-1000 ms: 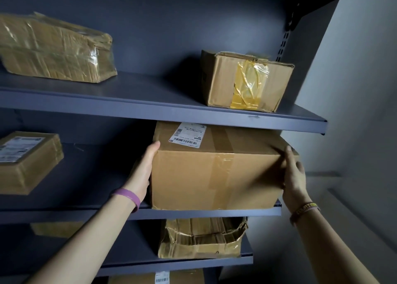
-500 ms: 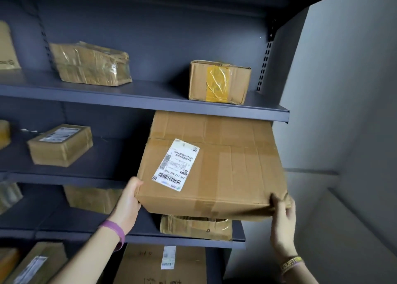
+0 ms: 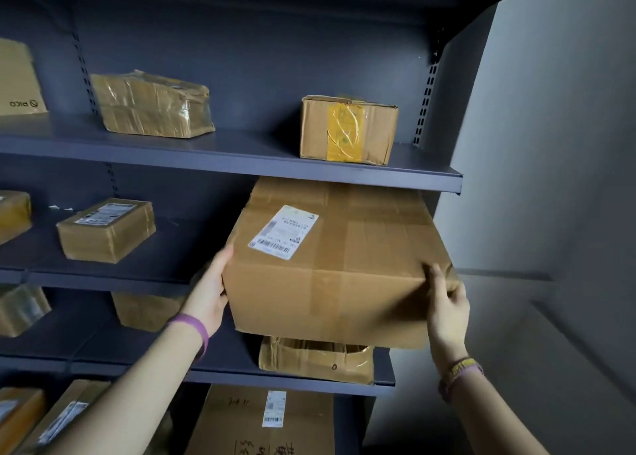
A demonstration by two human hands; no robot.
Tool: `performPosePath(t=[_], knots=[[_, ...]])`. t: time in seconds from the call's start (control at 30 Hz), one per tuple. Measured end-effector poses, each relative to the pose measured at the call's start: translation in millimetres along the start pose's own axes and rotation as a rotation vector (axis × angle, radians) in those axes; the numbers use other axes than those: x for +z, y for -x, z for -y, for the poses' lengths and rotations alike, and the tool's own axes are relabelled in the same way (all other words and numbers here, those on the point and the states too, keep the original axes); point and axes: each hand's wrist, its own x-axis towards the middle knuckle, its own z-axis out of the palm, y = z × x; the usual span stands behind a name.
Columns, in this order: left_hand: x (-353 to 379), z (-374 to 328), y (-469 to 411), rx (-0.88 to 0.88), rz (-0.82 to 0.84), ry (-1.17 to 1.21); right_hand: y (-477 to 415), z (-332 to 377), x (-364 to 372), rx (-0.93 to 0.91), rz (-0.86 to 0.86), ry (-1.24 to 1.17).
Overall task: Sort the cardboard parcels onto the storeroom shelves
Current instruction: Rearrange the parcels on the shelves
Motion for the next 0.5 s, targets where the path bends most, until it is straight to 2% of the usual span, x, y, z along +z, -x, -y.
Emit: performPosePath(t=[0.17, 0.33, 0.5], knots=[[18, -23, -44, -0.067, -0.091, -0.071, -45, 18, 28, 0.031, -0.038, -0.013], [21, -27, -92, -0.098, -0.060, -0.059, -80, 15, 51, 0.029, -0.026, -0.014], [29, -28, -128, -0.106, -0.124, -0.066, -106, 14, 72, 0.034, -0.014, -0.023]])
